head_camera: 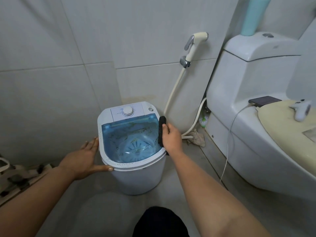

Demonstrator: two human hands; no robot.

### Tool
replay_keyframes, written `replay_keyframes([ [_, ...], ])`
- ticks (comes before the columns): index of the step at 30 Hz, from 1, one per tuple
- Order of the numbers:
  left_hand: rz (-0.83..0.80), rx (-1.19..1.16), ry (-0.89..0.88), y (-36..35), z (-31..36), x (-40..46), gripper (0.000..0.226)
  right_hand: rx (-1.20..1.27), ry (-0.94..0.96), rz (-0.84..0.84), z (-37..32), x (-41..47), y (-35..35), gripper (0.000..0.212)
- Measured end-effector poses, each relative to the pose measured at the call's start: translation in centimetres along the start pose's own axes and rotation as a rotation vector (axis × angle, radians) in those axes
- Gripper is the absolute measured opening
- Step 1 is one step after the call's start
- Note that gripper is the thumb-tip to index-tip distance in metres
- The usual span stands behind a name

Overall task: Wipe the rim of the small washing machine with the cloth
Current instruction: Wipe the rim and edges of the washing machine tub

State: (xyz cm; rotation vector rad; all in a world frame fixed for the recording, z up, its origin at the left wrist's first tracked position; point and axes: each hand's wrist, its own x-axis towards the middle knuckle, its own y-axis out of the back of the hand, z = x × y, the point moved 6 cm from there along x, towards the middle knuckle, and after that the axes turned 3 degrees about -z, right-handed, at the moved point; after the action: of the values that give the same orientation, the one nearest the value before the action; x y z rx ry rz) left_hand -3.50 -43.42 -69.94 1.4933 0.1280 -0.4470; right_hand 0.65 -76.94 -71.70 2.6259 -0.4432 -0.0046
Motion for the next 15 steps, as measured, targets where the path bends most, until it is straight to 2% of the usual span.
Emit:
replay_keyframes([
  [7, 0.002, -0.048, -0.017, 0.2, 0.1, -0.6, 0.154, -0.022, 0.065, 0.123, 0.3, -6.4, -0.4, 0.053],
  [15, 0.001, -0.073, -0.037, -0.3, -0.1, -0.5, 0.154, -0.165, 0.213, 0.212, -0.7, -11.0, -2.8, 0.061],
])
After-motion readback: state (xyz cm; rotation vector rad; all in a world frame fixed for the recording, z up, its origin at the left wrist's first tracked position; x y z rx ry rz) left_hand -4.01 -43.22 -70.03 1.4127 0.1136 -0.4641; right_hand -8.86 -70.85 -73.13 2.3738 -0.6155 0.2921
